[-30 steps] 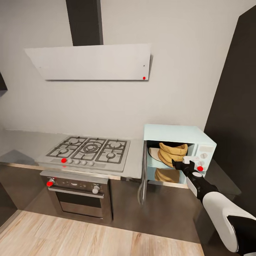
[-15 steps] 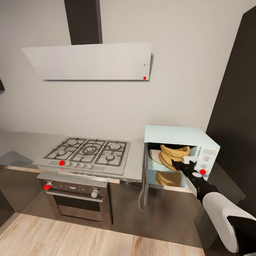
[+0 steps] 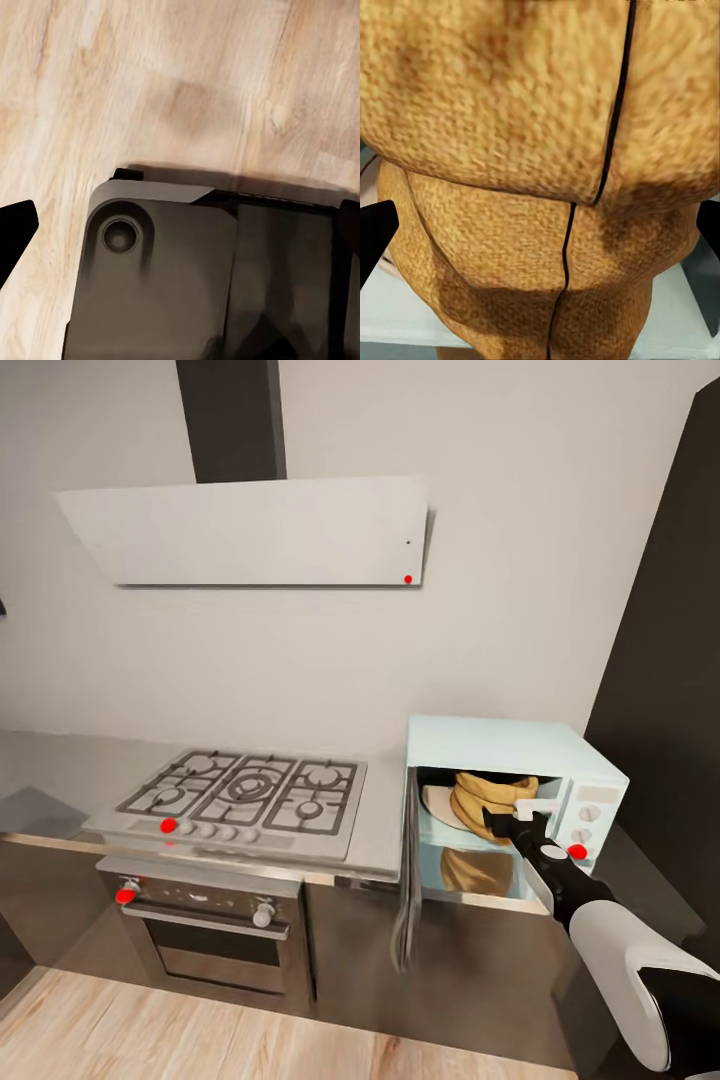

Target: In the kitchen, take the popcorn bag from the countertop, put it into the microwave, and heat it until the popcorn is cooked so the cooked popcorn ends up inside the bag.

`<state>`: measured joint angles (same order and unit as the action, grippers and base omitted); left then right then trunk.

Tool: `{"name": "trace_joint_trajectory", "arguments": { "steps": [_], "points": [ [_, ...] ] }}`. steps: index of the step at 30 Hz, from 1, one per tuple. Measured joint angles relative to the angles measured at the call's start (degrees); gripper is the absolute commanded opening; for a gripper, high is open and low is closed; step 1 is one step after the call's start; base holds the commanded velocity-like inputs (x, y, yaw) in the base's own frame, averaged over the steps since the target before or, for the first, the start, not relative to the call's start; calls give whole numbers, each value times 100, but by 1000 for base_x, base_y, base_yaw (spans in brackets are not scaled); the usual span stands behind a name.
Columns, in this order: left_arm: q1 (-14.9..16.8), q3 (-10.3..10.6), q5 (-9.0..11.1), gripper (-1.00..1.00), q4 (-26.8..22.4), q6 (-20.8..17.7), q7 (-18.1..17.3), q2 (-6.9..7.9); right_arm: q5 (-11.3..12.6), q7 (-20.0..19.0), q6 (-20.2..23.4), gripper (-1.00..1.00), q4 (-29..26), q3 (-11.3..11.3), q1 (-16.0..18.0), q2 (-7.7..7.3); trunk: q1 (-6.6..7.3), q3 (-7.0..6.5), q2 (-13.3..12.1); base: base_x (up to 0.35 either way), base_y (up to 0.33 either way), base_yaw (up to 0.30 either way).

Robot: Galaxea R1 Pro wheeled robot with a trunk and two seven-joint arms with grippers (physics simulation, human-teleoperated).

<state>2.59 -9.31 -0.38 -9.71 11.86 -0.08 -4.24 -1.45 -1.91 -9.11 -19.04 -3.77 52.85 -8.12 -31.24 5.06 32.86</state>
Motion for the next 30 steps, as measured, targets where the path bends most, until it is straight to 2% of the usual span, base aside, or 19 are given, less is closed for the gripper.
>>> {"name": "trace_joint_trajectory", "arguments": {
  "steps": [4, 11, 17, 26, 30],
  "points": [
    [0, 0, -1, 100, 0, 0, 0, -4, -1, 0, 0, 100, 0, 0, 0, 0, 0, 0, 0, 177, 0, 0],
    [0, -1, -2, 100, 0, 0, 0, -4, -1, 0, 0, 100, 0, 0, 0, 0, -1, 0, -1, 13, 0, 0],
    [0, -9, 6, 100, -1, 0, 0, 1, 1, 0, 0, 100, -1, 1, 0, 1, 0, 0, -1, 76, 166, 0],
    [0, 0, 2, 100, 0, 0, 0, -2, -4, 0, 0, 100, 0, 0, 0, 9, -1, 0, -1, 9, 15, 0],
    [0, -6, 6, 100, 0, 0, 0, -1, -5, 0, 0, 100, 0, 1, 0, 8, 1, 0, 0, 174, 84, 0]
  ]
}}
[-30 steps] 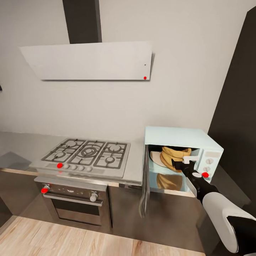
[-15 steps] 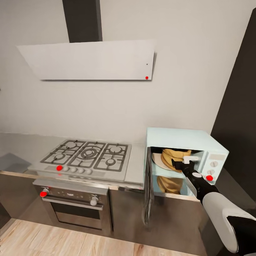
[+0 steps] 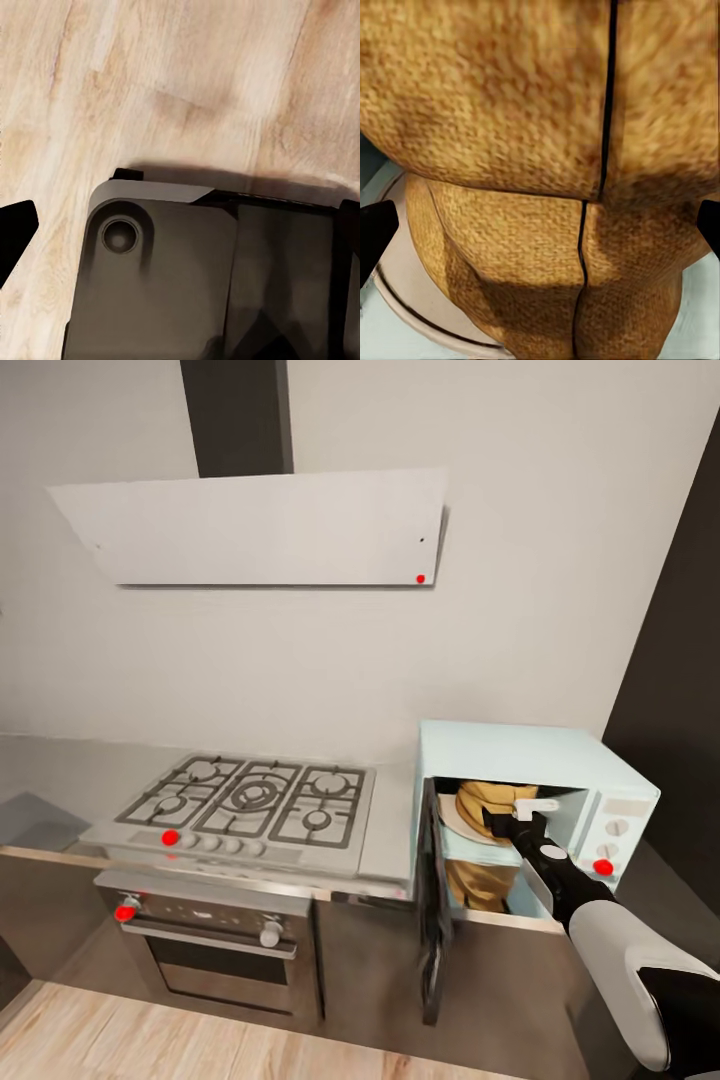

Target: In the kitchen, take the popcorn bag from the countertop, put it into the microwave, and heat it until the popcorn is cooked so the cooked popcorn ends up inside the bag.

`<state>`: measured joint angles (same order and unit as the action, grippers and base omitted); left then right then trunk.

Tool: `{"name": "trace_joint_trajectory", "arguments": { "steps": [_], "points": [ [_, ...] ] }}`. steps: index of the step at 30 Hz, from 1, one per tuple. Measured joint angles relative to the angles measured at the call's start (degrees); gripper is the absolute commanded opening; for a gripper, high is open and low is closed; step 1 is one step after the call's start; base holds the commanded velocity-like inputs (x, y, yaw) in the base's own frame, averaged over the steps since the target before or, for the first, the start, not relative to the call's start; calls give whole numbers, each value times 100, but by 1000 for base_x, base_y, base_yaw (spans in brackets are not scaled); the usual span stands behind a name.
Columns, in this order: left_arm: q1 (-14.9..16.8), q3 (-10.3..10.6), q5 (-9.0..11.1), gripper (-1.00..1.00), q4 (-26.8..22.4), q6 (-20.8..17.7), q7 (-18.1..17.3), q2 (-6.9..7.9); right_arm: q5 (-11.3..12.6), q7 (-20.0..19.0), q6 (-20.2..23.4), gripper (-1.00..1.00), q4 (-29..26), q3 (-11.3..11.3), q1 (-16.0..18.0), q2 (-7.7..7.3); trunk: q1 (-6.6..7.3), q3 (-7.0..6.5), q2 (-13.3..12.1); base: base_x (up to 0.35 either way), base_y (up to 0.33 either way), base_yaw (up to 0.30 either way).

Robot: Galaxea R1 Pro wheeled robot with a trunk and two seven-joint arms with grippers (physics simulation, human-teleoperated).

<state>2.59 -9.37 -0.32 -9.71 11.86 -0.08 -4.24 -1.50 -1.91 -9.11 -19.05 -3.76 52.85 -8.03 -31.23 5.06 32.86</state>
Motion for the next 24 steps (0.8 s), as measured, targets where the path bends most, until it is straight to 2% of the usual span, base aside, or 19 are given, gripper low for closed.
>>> {"name": "trace_joint_trajectory", "arguments": {
  "steps": [19, 24],
  "points": [
    [0, 5, -7, 100, 1, 0, 0, -2, -1, 1, 0, 100, 0, 1, 0, 0, -2, 0, -1, 48, 6, 0],
    [0, 6, -7, 100, 1, 0, 0, -3, -1, 0, 0, 100, 0, 2, 0, 0, -6, -1, -1, -201, 0, 0]
  ]
}}
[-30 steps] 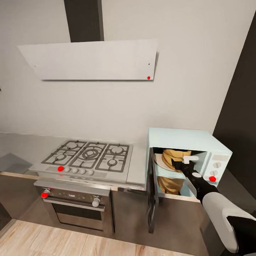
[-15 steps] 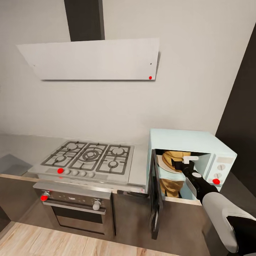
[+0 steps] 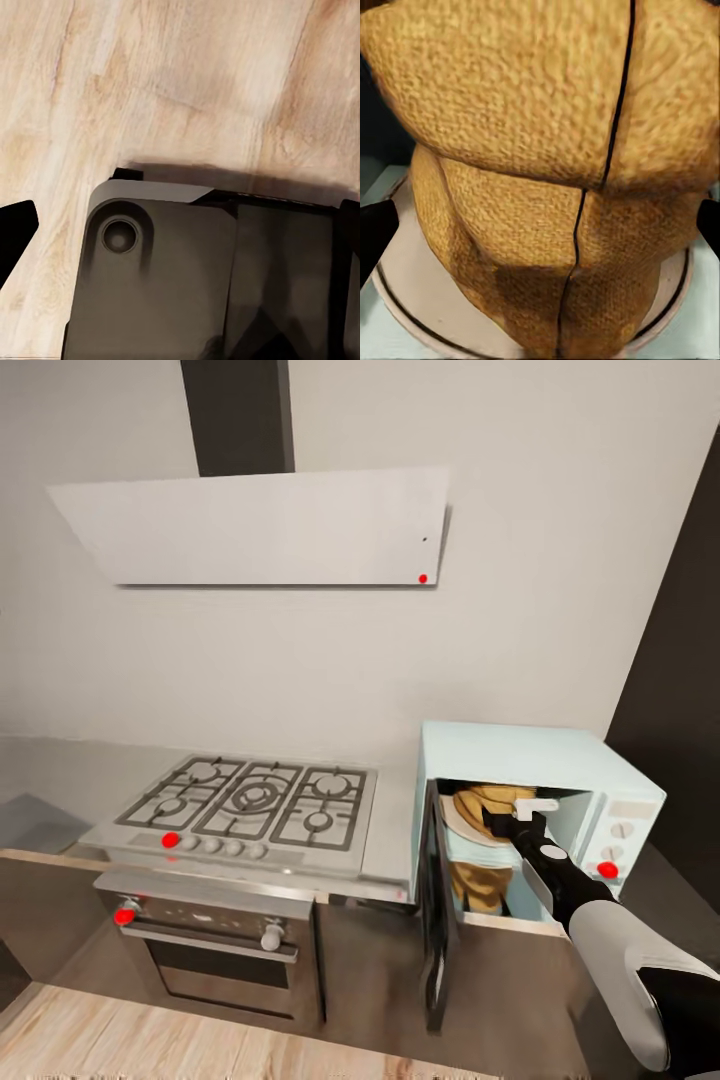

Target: In the kitchen, take the popcorn bag from the countertop, put it into the microwave, and heat it until the popcorn is cooked so the cooked popcorn ends up inside the bag.

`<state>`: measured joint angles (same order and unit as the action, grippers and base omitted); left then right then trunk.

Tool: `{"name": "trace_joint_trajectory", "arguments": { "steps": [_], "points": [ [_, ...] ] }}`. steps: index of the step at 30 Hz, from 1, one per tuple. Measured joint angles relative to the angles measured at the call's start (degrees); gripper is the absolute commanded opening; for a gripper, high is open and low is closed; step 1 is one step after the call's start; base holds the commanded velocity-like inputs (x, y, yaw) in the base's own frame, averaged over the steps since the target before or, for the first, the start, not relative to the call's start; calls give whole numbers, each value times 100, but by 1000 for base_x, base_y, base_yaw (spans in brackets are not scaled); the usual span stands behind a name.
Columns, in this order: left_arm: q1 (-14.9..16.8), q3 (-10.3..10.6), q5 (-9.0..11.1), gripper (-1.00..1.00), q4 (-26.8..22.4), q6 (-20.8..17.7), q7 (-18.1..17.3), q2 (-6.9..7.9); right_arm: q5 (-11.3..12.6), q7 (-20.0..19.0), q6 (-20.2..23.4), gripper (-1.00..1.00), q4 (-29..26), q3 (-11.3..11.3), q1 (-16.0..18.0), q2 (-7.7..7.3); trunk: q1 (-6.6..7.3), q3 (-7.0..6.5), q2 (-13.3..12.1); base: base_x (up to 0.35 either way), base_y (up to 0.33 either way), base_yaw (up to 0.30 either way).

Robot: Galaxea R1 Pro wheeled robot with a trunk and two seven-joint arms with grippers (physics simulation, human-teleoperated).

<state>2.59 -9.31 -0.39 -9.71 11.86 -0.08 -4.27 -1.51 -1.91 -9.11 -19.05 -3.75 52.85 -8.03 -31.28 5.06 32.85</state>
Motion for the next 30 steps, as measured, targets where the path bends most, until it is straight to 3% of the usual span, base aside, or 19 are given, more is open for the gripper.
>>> {"name": "trace_joint_trajectory", "arguments": {
  "steps": [22, 25, 27, 29, 30],
  "points": [
    [0, -1, 7, 100, 0, 0, 1, 1, 5, -70, -140, 100, -168, 14, -38, -6, 0, 0, 0, -338, 0, 0],
    [2, -5, 8, 100, 0, -2, 3, 5, 40, -259, -115, 100, -943, -18, -438, -29, 2, 0, 1, -112, 0, 0],
    [9, -17, 40, 100, -9, -2, 13, 7, 66, -351, 30, 100, -1985, -50, -1047, -24, 3, 1, 1, -25, 0, 0],
    [127, -8, 24, 100, -14, -8, 21, -40, 79, -389, 777, 100, -3778, -114, -2090, -28, 3, 1, 3, -6, 0, 0],
    [190, -3, 15, 100, -14, -8, 25, -56, 79, -393, 965, 100, -4294, -179, -2406, -27, 4, 1, 2, -2, 0, 0]
  ]
}}
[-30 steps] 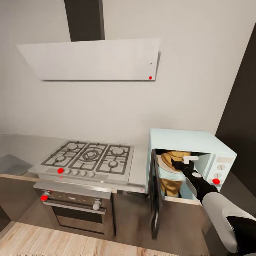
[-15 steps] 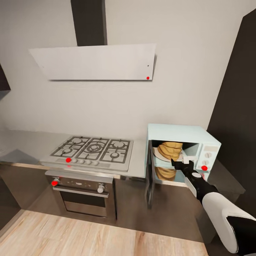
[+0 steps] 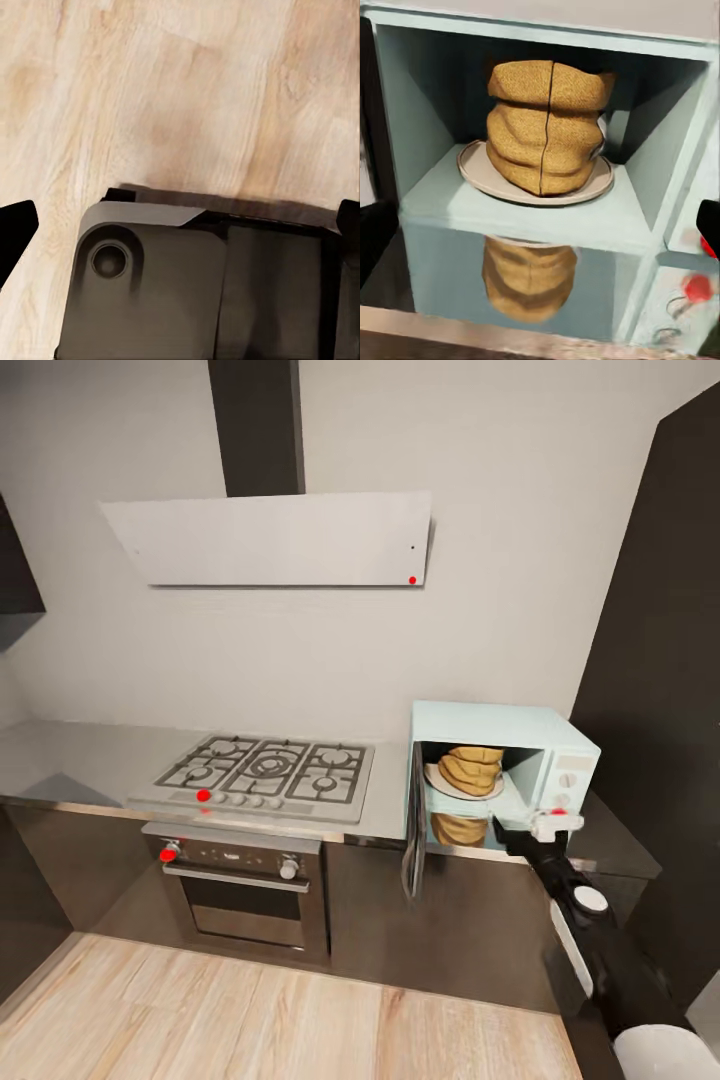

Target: In the kitchen, take the popcorn bag from the countertop, put it into the microwave, and heat it until the popcorn is cooked so the cooked popcorn ends up inside the bag.

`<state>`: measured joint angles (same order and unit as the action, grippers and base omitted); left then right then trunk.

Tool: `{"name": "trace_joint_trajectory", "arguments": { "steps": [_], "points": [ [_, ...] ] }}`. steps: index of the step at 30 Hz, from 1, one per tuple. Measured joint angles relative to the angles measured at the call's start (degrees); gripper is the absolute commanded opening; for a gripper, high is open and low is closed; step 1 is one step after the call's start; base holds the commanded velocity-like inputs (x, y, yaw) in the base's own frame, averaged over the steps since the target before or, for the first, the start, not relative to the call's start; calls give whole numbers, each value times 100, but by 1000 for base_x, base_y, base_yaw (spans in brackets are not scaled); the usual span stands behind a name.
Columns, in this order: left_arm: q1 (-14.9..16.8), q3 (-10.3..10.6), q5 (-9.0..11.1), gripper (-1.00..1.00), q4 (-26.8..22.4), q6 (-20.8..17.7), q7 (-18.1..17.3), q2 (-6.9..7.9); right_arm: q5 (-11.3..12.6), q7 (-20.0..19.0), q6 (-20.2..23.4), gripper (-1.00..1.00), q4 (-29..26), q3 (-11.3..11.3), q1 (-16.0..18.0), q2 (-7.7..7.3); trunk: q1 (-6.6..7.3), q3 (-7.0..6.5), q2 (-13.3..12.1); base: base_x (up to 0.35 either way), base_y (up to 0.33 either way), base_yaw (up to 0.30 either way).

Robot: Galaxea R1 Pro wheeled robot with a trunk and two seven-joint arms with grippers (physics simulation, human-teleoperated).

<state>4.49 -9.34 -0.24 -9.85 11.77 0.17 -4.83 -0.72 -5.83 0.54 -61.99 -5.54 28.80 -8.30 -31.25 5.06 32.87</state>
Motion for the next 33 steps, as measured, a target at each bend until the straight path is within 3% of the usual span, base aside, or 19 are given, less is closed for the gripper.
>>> {"name": "trace_joint_trajectory", "arguments": {
  "steps": [2, 4, 7, 10, 13, 16, 17, 20, 24, 27, 30, 33],
  "points": [
    [279, 7, -11, 100, -61, -7, 5, -16, 1, -18, 352, 100, -1146, -296, -832, 8, 0, -1, 0, -1, 0, 0],
    [604, -2, 6, 100, -247, -9, 3, -12, 2, -41, 495, 100, -1730, -462, -1502, 8, 0, 1, 0, 0, 0, 0],
    [952, -8, 29, 100, -831, -15, -6, -14, 6, -48, 426, 100, -2107, -511, -2284, 40, 0, -1, 0, 0, 0, 0],
    [1187, -4, 38, 100, -1683, -49, -36, -25, 18, -72, 92, 100, -2194, -512, -2948, 110, 0, 1, 0, 0, 0, 0],
    [1541, 10, 33, 100, -2361, -82, -46, -99, 29, -72, -736, 100, -2225, -489, -3897, 334, 0, 1, 0, 0, 0, 0],
    [2177, 13, 32, 100, -2576, -107, -48, -206, 37, -84, -1307, 100, -2162, -467, -4506, 508, 0, 0, 0, 0, 0, 0],
    [2560, 16, 33, 100, -2610, -202, -50, -236, 40, -136, -1597, 100, -2052, -457, -4744, 556, 0, 0, -1, 0, 0, 0],
    [3338, 14, 32, 100, -2605, -705, -52, -254, 52, -212, -2083, 100, -1727, -454, -4933, 584, 0, 0, -1, 0, 0, 0],
    [4142, 17, 37, 100, -2531, -1603, -52, -280, 41, -265, -2266, 100, -1434, -449, -4991, 588, 0, -1, -1, 0, 0, 0],
    [4391, 15, 33, 100, -2520, -1760, -18, -362, 39, -420, -2323, 100, -1317, -436, -5033, 602, 0, 0, -1, 0, 0, 0],
    [4449, 13, 33, 100, -2509, -1794, -22, -508, 33, -547, -2472, 100, -1273, -334, -5119, 649, 0, -1, -1, 0, 0, -145],
    [4446, 30, 26, 100, -2258, -1796, -57, -510, 17, -574, -2561, 100, -1245, -282, -5141, 672, 0, -11, -2, 0, 0, -259]
  ]
}}
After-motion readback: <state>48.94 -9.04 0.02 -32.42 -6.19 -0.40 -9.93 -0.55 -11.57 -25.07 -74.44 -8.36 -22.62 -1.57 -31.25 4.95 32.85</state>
